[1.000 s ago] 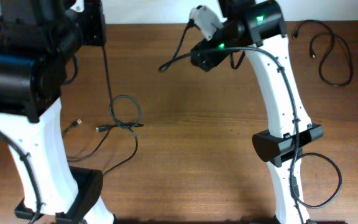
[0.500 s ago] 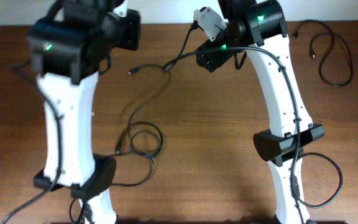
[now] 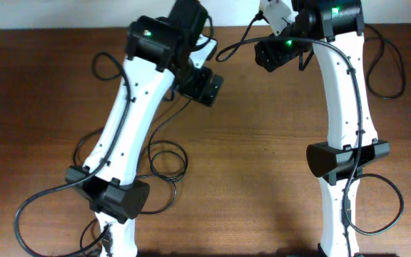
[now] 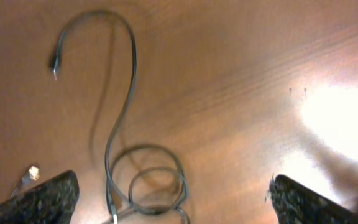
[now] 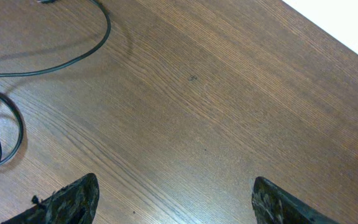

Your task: Untangle cables

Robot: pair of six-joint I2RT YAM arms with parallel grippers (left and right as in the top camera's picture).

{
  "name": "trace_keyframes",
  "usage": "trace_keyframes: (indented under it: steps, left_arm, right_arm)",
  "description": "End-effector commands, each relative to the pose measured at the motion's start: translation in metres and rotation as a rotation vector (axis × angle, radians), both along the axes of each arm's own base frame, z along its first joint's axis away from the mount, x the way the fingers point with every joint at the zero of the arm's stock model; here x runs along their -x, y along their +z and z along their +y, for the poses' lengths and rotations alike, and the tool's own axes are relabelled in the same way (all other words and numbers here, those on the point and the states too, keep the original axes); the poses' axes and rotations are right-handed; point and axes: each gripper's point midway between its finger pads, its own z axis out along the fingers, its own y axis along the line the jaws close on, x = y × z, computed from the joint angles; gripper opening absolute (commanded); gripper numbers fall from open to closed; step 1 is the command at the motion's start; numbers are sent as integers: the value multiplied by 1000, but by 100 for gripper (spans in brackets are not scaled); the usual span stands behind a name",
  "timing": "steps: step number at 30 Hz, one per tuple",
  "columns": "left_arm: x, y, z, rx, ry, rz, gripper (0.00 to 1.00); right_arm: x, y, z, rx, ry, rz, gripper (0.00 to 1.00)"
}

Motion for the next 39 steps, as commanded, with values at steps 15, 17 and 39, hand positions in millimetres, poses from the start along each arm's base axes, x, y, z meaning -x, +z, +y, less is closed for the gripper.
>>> trace_keyframes:
  steps: [15,17,39]
  left_arm:
    - [-37,240,5,17,-42,-997,99]
    - [-30,223,15,14,-45,-967,99]
    - [10,112,125,-159,74,-1014,99]
  right_arm:
    - [0,16,-18,50,-36,-51,79]
    - [-4,18,-27,40,-54,-59,79]
    - [-4,71,-114,87,-151,-213,82]
